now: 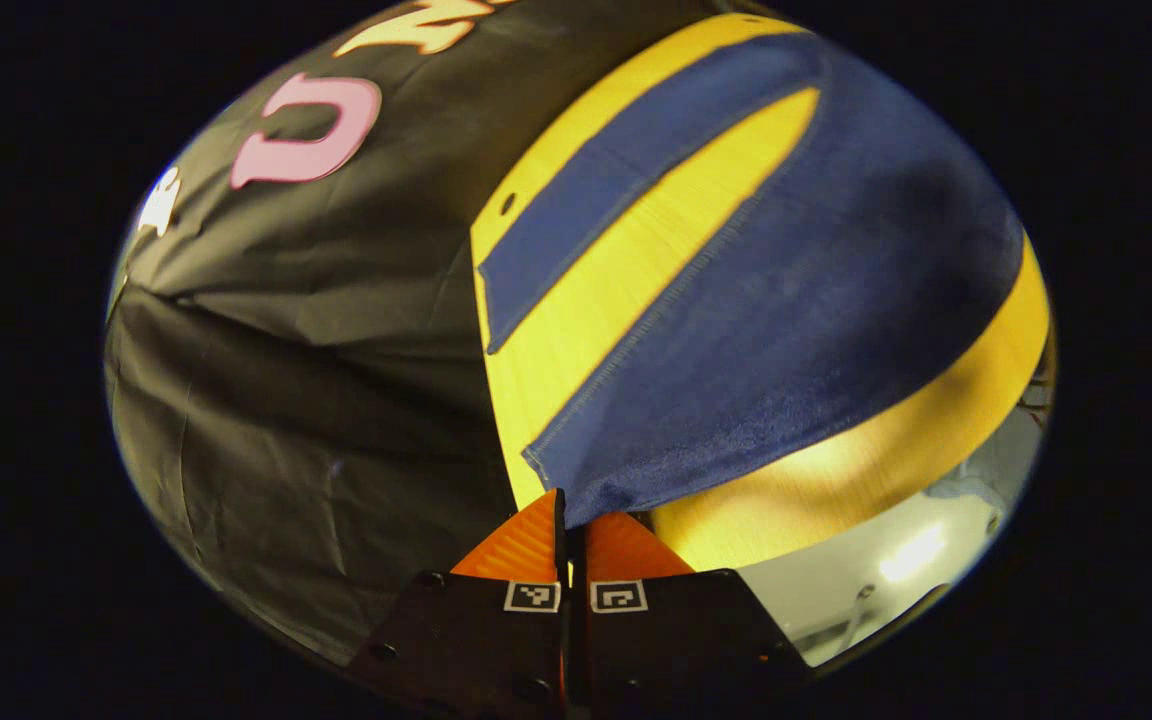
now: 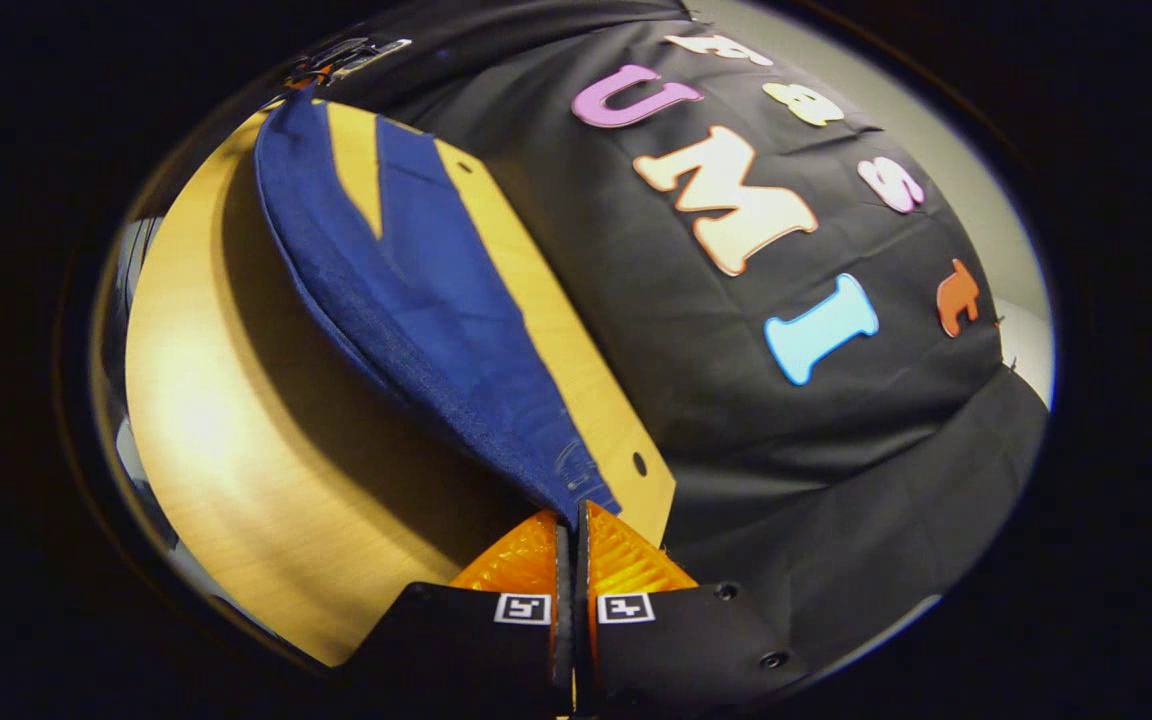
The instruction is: Grasp the waist and the cuffs of the jeans and fold them to make the two legs overlap; first hold the waist and fold one-third of the jeans toward the cuffs, then hold the cuffs and fold the remaining one-third in the same direction to finish folding.
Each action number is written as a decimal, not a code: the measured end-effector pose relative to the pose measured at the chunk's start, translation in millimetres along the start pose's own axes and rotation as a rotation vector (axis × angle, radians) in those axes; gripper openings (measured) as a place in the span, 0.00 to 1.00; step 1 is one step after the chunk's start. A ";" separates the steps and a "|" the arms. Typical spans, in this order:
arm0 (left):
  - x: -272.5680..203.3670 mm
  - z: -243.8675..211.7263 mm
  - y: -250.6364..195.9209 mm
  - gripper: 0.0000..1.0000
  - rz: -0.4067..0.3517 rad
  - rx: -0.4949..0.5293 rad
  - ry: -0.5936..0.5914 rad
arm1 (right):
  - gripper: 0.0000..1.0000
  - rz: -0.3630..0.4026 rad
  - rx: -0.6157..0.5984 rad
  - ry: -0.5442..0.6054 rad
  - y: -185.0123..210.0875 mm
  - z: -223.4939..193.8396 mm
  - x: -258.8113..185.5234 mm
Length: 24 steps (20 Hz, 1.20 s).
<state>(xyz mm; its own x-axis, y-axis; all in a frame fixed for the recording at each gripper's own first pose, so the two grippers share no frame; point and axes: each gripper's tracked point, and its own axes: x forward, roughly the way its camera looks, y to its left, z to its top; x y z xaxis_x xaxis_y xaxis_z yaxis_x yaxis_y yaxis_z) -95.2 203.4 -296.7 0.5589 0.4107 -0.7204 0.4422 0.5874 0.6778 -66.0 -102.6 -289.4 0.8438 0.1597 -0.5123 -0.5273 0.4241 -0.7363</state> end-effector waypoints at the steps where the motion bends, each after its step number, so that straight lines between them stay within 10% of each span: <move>1: 1.9 9.9 9.6 0.00 0.009 -0.016 -0.011 | 0.03 -0.009 0.005 -0.002 -3.1 2.6 0.1; 11: 50.6 83.9 48.7 0.00 -0.151 -0.151 -0.067 | 0.03 -0.082 0.045 0.117 -40.7 32.5 62.7; 24: 184.8 190.0 62.7 0.00 -0.354 -0.004 0.016 | 0.04 -0.038 0.149 0.292 -35.7 33.9 184.1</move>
<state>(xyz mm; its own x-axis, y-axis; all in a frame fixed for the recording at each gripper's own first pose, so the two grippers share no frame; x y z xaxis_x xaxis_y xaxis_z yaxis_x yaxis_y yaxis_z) 169.0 183.7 -359.5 0.3600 0.1922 -0.9129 0.6034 0.6984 0.3850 111.5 -58.1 -342.5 0.7869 -0.1119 -0.6069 -0.4576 0.5541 -0.6954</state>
